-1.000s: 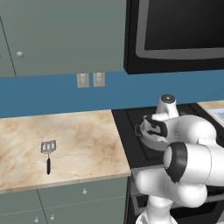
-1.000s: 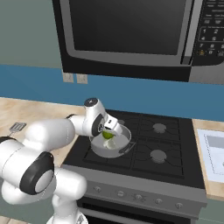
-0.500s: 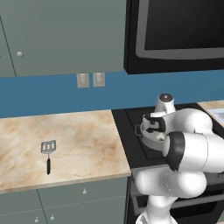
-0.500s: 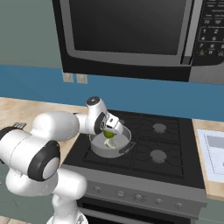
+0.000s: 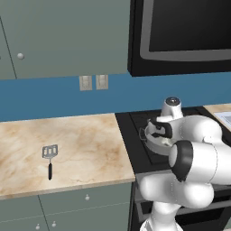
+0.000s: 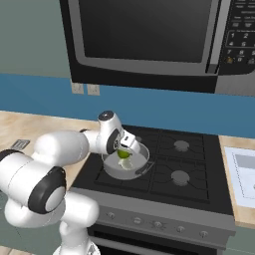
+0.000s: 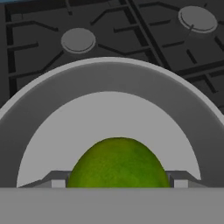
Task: Put the garlic and lime in the pot. Retrieve the spatula and lightly stir the vegetables in the pot.
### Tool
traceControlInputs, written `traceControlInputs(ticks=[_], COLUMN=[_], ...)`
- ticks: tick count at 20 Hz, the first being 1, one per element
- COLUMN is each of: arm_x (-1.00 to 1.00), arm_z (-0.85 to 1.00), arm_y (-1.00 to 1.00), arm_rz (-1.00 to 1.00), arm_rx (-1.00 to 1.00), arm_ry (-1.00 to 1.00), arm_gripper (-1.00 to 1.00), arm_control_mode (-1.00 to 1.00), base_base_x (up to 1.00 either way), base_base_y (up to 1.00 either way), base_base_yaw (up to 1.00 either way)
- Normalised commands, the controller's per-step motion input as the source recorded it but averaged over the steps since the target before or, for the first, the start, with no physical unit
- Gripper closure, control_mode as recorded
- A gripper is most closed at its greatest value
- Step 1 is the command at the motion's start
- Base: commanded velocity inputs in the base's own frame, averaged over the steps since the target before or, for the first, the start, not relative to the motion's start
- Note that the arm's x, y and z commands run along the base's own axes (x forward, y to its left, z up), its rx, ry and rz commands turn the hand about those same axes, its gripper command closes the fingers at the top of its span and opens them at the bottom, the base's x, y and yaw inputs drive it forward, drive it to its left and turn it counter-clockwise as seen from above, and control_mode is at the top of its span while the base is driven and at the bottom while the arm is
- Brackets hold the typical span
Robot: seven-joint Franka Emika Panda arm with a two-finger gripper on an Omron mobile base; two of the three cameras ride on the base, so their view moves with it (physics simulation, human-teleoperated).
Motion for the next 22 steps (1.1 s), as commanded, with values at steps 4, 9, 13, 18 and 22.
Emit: traceControlInputs(ticks=[4, 9, 13, 18, 22], arm_x=[0.0, 0.0, 0.0, -0.03, -0.11], arm_z=[-0.07, 0.0, -0.04, -0.02, 0.0], arm_y=[0.0, 0.01, 0.0, 0.0, 0.0], arm_rz=[0.0, 0.0, 0.0, 0.0, 0.0], arm_rx=[0.04, 0.06, 0.06, 0.05, 0.03], arm_ry=[0.0, 0.0, 0.0, 0.0, 0.0], arm_gripper=[-1.0, -1.0, -1.0, -1.0, -1.0], arm_control_mode=[-1.0, -1.0, -1.0, -1.0, -1.0], base_base_x=[0.0, 0.0, 0.0, 0.0, 0.0], base_base_y=[0.0, 0.0, 0.0, 0.0, 0.0], base_base_yaw=[0.0, 0.0, 0.0, 0.0, 0.0])
